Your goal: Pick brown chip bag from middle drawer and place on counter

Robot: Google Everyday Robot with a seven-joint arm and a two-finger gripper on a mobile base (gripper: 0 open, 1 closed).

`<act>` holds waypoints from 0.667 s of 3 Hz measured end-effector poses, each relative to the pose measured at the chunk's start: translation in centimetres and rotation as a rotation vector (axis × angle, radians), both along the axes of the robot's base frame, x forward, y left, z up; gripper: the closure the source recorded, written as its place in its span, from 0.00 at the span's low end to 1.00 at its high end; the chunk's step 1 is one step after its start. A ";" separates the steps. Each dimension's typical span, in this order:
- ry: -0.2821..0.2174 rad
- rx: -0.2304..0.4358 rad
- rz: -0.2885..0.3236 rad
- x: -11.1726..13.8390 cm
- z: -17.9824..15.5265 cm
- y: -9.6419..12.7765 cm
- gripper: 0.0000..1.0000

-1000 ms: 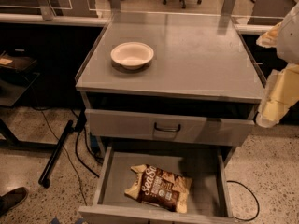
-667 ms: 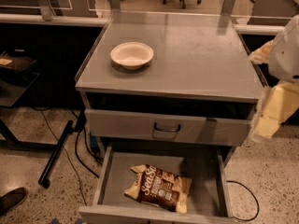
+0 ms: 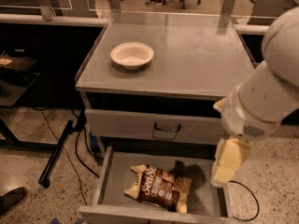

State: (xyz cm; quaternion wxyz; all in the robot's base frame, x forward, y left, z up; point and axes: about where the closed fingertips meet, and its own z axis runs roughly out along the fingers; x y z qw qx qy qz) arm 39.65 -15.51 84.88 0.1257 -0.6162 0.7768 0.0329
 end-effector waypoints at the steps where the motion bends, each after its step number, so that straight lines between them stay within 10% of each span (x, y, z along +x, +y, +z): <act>1: 0.024 -0.008 0.003 -0.7 -1.5 0.1 0.00; 2: 0.028 0.030 0.001 -1.0 -2.2 0.3 0.00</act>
Offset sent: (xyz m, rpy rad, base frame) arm -0.0127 0.0053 -0.0356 0.0920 0.0382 -0.0021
